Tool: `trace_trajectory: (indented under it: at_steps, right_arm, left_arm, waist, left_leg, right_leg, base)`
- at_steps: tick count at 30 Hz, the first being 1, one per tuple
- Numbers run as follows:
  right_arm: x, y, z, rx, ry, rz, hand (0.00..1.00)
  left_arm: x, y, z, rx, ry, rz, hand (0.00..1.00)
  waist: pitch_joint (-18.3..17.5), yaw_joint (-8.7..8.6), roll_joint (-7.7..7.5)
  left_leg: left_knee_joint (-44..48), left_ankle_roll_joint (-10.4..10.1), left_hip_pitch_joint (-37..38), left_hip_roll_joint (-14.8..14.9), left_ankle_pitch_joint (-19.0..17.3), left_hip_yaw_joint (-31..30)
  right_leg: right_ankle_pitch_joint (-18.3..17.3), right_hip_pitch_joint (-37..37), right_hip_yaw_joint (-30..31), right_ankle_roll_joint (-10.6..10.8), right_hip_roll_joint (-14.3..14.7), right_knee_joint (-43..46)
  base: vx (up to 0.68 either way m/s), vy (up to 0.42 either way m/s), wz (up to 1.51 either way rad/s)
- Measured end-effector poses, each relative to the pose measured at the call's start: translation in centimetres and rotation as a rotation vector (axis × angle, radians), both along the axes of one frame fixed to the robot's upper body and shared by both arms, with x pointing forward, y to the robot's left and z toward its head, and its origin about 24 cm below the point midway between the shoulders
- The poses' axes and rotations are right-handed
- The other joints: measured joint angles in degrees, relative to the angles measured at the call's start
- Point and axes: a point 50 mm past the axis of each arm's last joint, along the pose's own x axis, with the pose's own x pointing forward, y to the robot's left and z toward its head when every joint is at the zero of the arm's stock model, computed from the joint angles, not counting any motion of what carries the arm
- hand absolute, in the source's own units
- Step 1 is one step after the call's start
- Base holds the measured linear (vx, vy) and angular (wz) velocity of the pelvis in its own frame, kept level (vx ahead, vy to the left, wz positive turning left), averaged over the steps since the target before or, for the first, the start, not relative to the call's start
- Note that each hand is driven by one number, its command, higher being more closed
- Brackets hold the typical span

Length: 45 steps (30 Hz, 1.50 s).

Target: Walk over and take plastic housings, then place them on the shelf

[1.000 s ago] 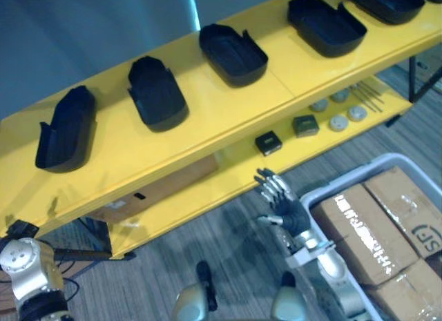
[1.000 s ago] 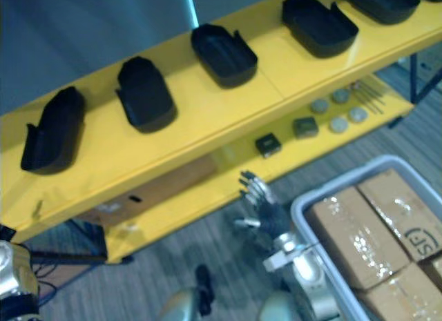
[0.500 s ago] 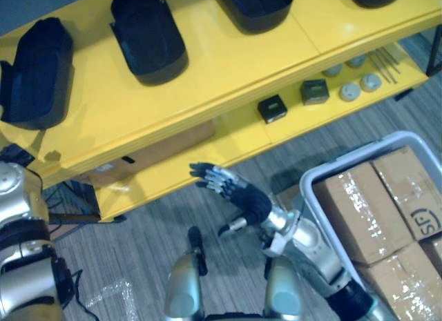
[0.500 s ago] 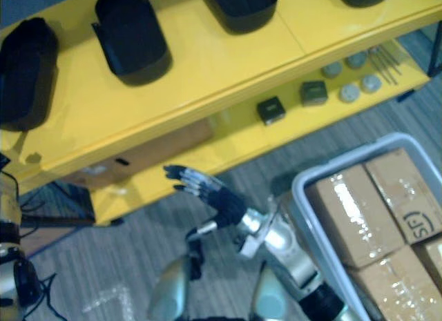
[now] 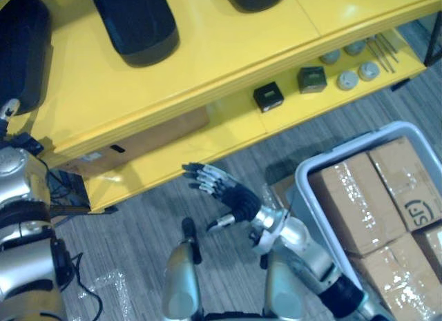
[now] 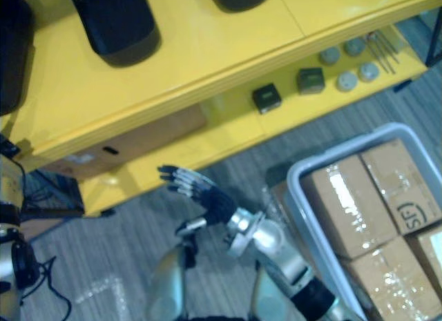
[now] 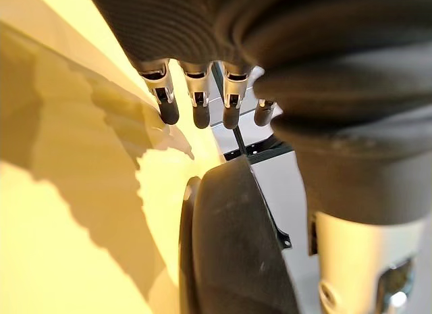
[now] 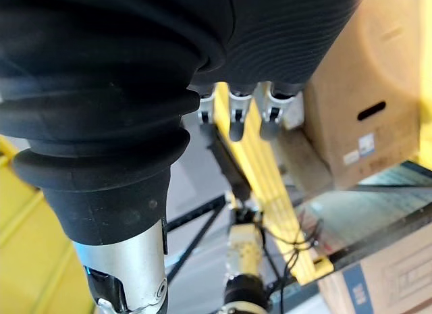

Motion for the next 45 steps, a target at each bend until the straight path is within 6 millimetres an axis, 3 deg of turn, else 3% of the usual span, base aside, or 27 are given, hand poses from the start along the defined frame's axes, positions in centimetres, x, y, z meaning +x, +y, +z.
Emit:
trace_trajectory:
  at_steps: [5,23,32,39,43,45]
  right_arm:
    - [0.2,0.1,0.4,0.009,-0.015,0.002,0.0]
    - [0.4,-0.3,0.6,0.009,-0.026,-0.005,0.0]
    - [0.6,-1.1,-0.7,-0.01,0.018,-0.031,0.0]
    - [0.7,-2.4,-1.0,0.008,0.029,-0.108,0.0]
    - [0.6,-3.9,-0.2,0.03,-0.051,-0.324,0.0]
    - [0.5,-5.6,1.6,0.106,-0.167,-0.535,0.0]
  left_arm:
    - [0.1,0.1,1.5,0.054,-0.028,-0.042,0.0]
    - [1.1,-0.9,2.8,0.223,0.021,-0.348,0.0]
    - [-0.1,-0.3,0.6,0.254,0.098,-0.406,0.0]
    - [-2.5,1.3,-1.6,0.24,0.139,-0.372,0.0]
    - [-5.2,3.0,-4.4,0.143,0.161,-0.162,0.0]
    - [-8.2,4.2,-6.6,0.026,0.088,0.087,0.0]
  waist:
    - [0.3,0.6,-0.89]
    - [0.4,1.78,-0.96]
    - [0.3,1.68,-1.1]
    - [0.3,1.56,-1.1]
    - [0.2,1.56,-1.07]
    - [-0.1,1.52,-1.28]
  left_leg:
    - [1.3,0.1,-0.7,0.7,0.0,0.0]
    - [0.8,0.1,-0.1,0.4,0.1,0.0]
    - [-1.6,-0.1,3.8,-0.6,0.4,0.1]
    - [-3.1,0.0,6.4,-1.2,0.4,-0.1]
    - [-4.5,-0.2,8.5,-1.5,0.5,-0.2]
    - [-5.5,-0.2,9.6,-1.5,0.5,0.0]
  right_leg:
    - [0.0,-0.6,0.1,-0.1,0.5,0.9]
    - [0.1,-0.2,0.1,-0.1,0.3,0.6]
    - [0.1,3.4,-0.1,-0.1,0.2,-1.3]
    - [0.1,6.6,-1.0,0.1,0.1,-3.7]
    - [0.3,9.3,-1.7,0.3,0.1,-5.7]
    - [0.8,10.6,-1.9,0.4,0.2,-7.2]
  base:
    - [0.01,-0.006,-0.02]
    - [0.0,0.0,0.0]
    - [0.01,0.002,-0.01]
    - [0.01,-0.003,0.02]
    - [0.03,-0.011,0.03]
    - [0.03,-0.012,-0.03]
